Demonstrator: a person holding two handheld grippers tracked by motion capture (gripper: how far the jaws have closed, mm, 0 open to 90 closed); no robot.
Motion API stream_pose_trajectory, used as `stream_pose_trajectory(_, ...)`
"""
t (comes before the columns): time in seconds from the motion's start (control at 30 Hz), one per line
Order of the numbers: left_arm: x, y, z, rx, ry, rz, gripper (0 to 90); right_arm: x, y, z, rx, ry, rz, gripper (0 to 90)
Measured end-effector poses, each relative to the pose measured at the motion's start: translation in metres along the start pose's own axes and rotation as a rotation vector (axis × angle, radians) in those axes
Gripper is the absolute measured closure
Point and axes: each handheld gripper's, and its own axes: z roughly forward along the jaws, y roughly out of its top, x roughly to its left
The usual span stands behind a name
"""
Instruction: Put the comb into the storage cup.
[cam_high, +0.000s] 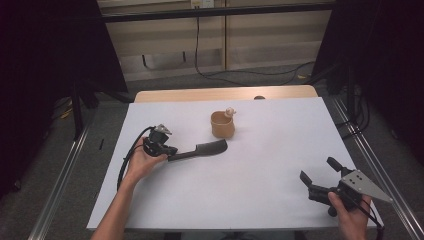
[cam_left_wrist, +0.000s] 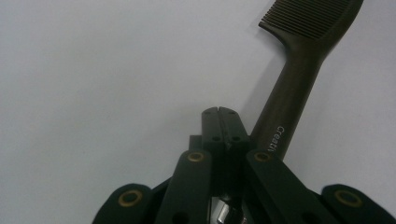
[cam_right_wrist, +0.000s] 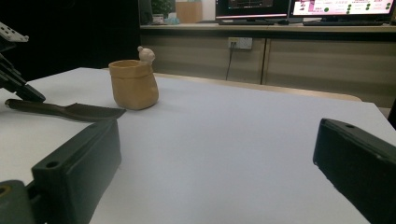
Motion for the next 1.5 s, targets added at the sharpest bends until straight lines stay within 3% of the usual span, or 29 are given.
stream_pose_trajectory(0.2,0.001,0.0,-0.002,-0.009,0.022,0.016,90.0,0.0,0.0,0.0,0.0,0.001,0.0,0.2)
stream_pose_trajectory(0.37,0.003,0.0,-0.01,-0.075,0.046,0.025,87.0,0.0,0.0,0.0,-0.001,0.001,0.0,0.2)
stream_pose_trajectory(0.47,0.005,-0.001,-0.015,-0.121,0.039,0.018,81.8,0.0,0.0,0.0,0.0,0.002,0.001,0.2)
stream_pose_trajectory(0.5,0.005,-0.001,-0.017,-0.137,0.037,0.019,76.3,0.0,0.0,0.0,-0.001,0.001,0.0,0.2)
stream_pose_trajectory(0.57,0.004,-0.001,-0.021,-0.168,0.038,0.015,75.0,0.0,0.0,0.0,-0.002,0.001,0.0,0.2)
stream_pose_trajectory(0.73,0.004,-0.001,-0.028,-0.225,0.04,0.011,60.7,0.0,0.0,0.0,-0.002,0.002,0.0,0.2)
stream_pose_trajectory(0.8,0.004,-0.001,-0.029,-0.253,0.048,0.0,48.5,0.0,0.0,0.0,-0.002,0.002,0.001,0.2)
stream_pose_trajectory(0.87,0.003,-0.002,-0.031,-0.275,0.052,-0.004,45.2,0.0,0.0,0.0,-0.004,0.004,0.0,0.2)
stream_pose_trajectory(0.93,0.003,-0.001,-0.033,-0.296,0.065,-0.025,29.2,0.0,0.0,-0.001,-0.003,0.003,0.001,0.2)
stream_pose_trajectory(1.1,0.0,-0.001,-0.044,-0.355,0.072,-0.01,15.2,0.0,0.001,-0.001,-0.002,0.006,0.002,0.2)
stream_pose_trajectory(1.17,-0.003,-0.002,-0.048,-0.362,0.069,0.01,9.6,0.0,0.001,-0.001,-0.005,0.004,-0.002,0.2)
stream_pose_trajectory(1.23,-0.006,-0.003,-0.053,-0.367,0.098,0.028,5.8,0.0,0.001,-0.001,-0.007,0.004,-0.002,0.2)
stream_pose_trajectory(1.33,-0.01,-0.006,-0.058,-0.375,0.106,0.014,4.7,0.0,0.001,-0.001,-0.007,0.001,-0.003,0.2)
stream_pose_trajectory(1.4,-0.017,-0.007,-0.058,-0.356,0.157,0.067,2.7,0.001,0.001,-0.001,-0.006,-0.001,-0.002,0.2)
stream_pose_trajectory(1.43,-0.019,-0.007,-0.059,-0.338,0.161,0.072,3.2,0.0,0.001,0.0,-0.005,-0.001,-0.003,0.2)
stream_pose_trajectory(1.5,-0.018,-0.007,-0.058,-0.316,0.118,0.052,3.3,0.0,0.001,0.0,-0.006,0.001,-0.005,0.2)
